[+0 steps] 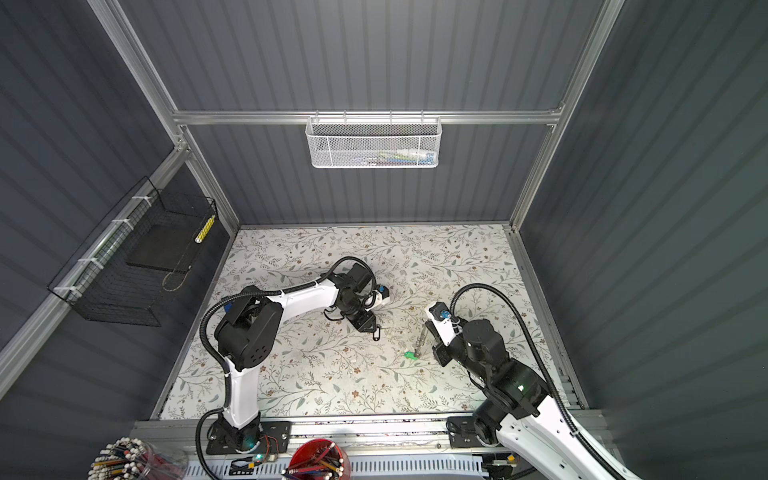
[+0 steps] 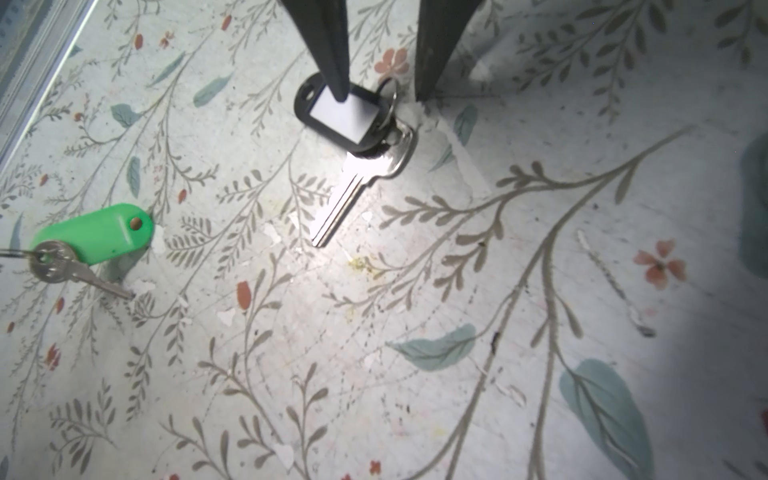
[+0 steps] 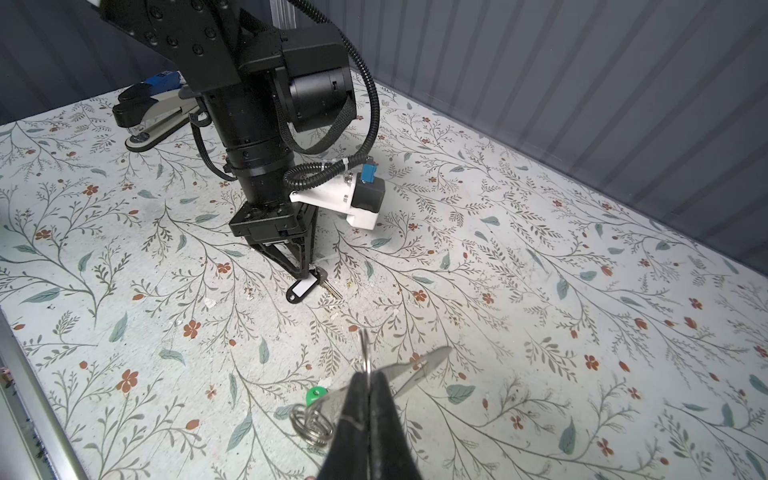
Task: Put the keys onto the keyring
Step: 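Grasp the black-tag key by its ring with the left gripper, then lift the black-tag key and carry it toward the plate in the right gripper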
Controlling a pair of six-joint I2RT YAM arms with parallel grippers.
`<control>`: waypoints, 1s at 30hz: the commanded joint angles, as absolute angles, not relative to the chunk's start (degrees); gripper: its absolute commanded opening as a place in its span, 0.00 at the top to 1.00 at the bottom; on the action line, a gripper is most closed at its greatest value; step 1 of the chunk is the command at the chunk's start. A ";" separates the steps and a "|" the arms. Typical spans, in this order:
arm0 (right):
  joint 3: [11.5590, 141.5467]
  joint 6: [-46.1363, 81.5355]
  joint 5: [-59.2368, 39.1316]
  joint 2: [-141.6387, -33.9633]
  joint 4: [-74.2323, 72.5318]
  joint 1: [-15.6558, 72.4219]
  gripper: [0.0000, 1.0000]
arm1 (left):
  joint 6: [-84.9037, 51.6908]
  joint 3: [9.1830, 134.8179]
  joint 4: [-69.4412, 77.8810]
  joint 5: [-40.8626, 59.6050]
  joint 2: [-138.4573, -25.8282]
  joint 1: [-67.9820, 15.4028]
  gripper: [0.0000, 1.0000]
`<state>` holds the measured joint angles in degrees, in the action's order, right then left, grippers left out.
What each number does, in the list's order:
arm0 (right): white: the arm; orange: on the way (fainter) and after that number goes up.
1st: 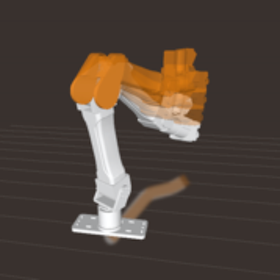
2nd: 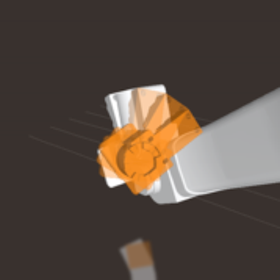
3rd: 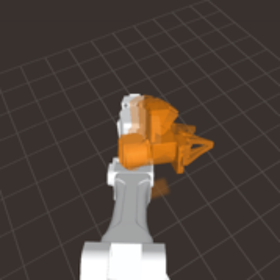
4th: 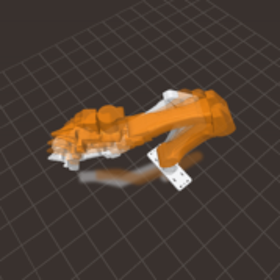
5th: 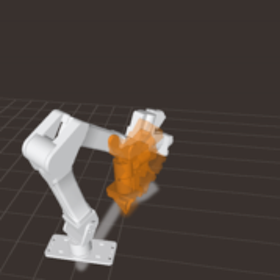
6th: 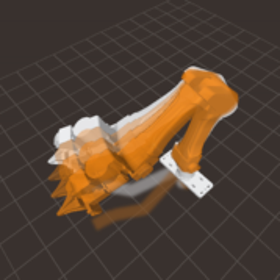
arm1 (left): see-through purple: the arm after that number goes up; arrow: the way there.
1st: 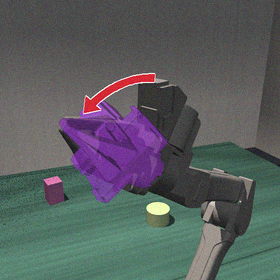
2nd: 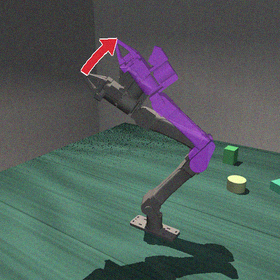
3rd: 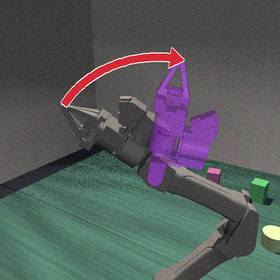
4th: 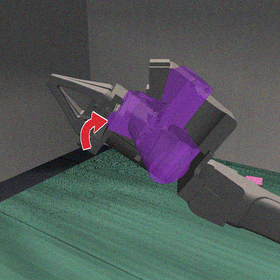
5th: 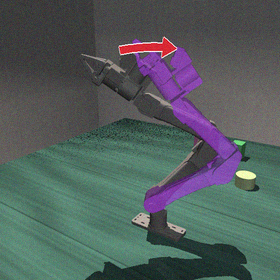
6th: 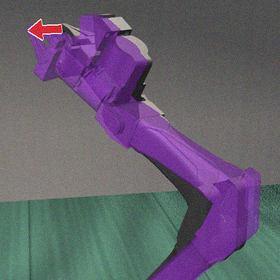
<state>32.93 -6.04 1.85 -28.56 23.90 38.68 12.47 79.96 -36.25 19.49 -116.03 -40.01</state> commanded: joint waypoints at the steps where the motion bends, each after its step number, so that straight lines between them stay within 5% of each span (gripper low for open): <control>1: 34.45 -6.42 1.34 -28.20 22.59 38.56 1.00 | 12.96 79.25 -37.79 20.96 -117.31 -39.64 0.74; 14: 34.34 -6.34 1.08 -28.38 22.55 38.54 1.00 | 13.05 79.80 -37.29 20.91 -117.57 -39.59 0.93; 25: 33.82 -6.66 1.08 -28.60 22.59 38.53 1.00 | 12.88 77.92 -34.83 22.05 -112.34 -39.64 1.00; 30: 33.18 -8.31 0.05 -29.82 21.14 38.51 1.00 | 13.22 71.92 -27.05 15.08 -104.05 -41.27 1.00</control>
